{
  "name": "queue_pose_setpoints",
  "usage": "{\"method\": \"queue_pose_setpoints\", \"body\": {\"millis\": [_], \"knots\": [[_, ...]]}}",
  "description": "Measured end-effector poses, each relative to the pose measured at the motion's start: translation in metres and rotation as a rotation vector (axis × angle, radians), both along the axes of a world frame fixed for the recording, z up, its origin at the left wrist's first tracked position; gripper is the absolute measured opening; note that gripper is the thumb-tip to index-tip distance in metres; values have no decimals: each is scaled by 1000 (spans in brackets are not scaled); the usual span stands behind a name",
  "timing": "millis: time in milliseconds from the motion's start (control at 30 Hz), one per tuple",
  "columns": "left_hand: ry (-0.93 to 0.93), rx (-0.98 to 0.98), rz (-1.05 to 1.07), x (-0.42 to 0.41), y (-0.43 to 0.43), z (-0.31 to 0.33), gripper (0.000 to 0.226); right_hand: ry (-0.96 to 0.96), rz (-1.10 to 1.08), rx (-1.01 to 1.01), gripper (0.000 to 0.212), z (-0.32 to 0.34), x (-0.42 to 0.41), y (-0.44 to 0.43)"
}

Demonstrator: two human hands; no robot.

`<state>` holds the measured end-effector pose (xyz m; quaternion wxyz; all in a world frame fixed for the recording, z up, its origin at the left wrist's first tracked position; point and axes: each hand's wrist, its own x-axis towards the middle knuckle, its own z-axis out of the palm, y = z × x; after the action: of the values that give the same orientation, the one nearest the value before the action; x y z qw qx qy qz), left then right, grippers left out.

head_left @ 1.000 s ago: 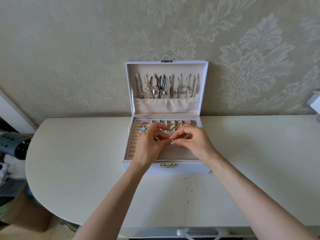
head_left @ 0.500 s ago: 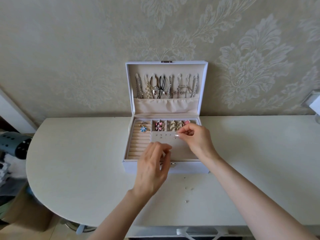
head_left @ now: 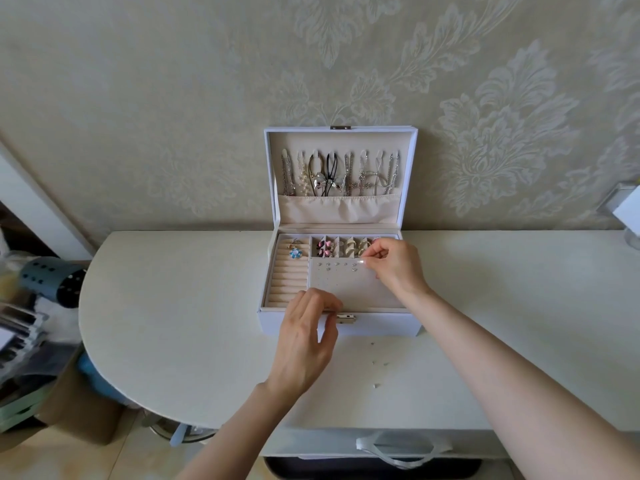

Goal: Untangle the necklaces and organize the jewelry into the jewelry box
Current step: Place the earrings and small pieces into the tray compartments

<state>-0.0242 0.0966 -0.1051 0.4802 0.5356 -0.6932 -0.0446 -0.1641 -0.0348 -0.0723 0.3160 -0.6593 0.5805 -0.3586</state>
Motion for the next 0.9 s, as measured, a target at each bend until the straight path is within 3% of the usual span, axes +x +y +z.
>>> {"method": "queue_pose_setpoints", "body": {"millis": [133,333,533,767,833,900], "knots": [[-52,16,-3,-1,-1,1,13,42,34,-43,8,1,-2,3],[-133,-77,40,-4,17,-7,16,533,224,-357,14,2,-15,21],[-244,132,-101,-18,29,-18,11,645,298,-550,11,-1,-31,31],[-240,408,-27,-36,18,-19,20,661,304,-576,21,0,-30,33],[-234,439,1,-39,15,-19,18,570,234,-594,31,3,-35,39],[-227,438,0,-41,14,-20,14,436,147,-677,25,4,-45,57]]}}
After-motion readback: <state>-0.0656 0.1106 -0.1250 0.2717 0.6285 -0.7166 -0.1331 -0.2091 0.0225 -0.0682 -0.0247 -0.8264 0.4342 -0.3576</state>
